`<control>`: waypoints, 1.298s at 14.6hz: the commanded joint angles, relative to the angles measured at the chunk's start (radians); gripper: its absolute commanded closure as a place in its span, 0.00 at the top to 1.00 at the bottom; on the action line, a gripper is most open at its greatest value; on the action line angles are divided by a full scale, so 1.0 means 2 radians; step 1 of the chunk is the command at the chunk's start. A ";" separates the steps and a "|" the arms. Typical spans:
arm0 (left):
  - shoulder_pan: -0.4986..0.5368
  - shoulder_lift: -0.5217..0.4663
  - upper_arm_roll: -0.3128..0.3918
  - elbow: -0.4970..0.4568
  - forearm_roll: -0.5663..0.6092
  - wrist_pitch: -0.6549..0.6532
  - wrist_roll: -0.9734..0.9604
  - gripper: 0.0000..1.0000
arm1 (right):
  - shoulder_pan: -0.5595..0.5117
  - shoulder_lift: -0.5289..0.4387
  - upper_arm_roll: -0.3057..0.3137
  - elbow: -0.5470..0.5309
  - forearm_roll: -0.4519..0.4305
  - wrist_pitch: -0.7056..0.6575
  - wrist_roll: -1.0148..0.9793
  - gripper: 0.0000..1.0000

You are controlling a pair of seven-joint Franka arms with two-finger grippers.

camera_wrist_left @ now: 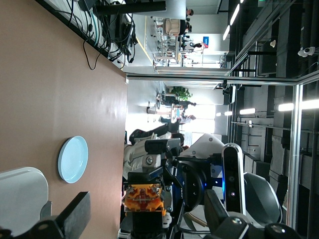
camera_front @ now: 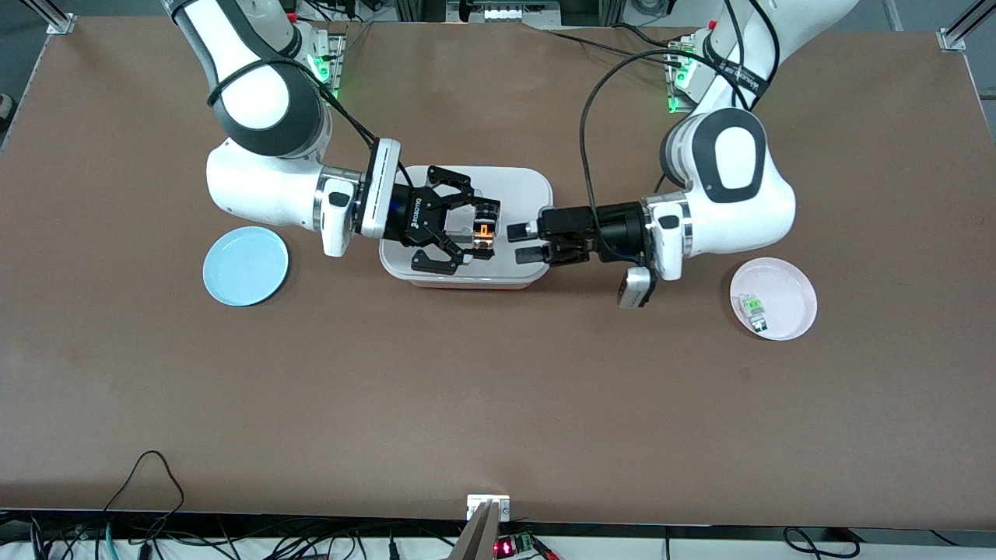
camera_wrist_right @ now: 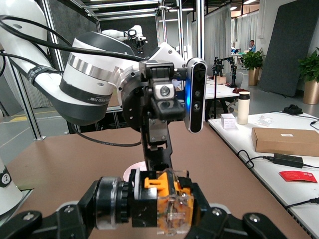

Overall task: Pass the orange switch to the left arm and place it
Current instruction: 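Grasp the orange switch with the left gripper beside the right gripper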

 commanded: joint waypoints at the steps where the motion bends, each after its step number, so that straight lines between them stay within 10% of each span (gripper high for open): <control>1: -0.015 0.001 -0.002 0.001 -0.019 0.026 -0.003 0.96 | -0.001 0.001 0.005 0.003 0.013 0.007 -0.016 0.36; 6: -0.031 0.002 -0.002 0.000 -0.033 0.038 -0.003 0.75 | -0.001 0.001 0.005 0.001 0.015 0.007 -0.018 0.37; 11: -0.031 0.002 -0.002 -0.001 -0.032 0.035 0.002 0.00 | -0.001 0.001 0.005 0.001 0.014 0.006 -0.018 0.37; 14: -0.032 0.001 -0.002 -0.001 -0.032 0.035 0.003 0.00 | -0.001 0.001 0.005 0.001 0.014 0.006 -0.018 0.39; 15: -0.031 0.001 -0.002 0.000 -0.032 0.035 0.002 0.00 | -0.001 0.001 0.005 0.000 0.014 0.006 -0.018 0.45; 16: -0.031 0.000 -0.002 0.000 -0.032 0.035 0.001 0.00 | -0.001 0.000 0.005 0.001 0.015 0.005 -0.013 0.88; 19: -0.031 0.000 -0.002 0.000 -0.032 0.035 0.001 0.00 | -0.001 -0.003 0.005 0.002 0.015 0.001 -0.009 1.00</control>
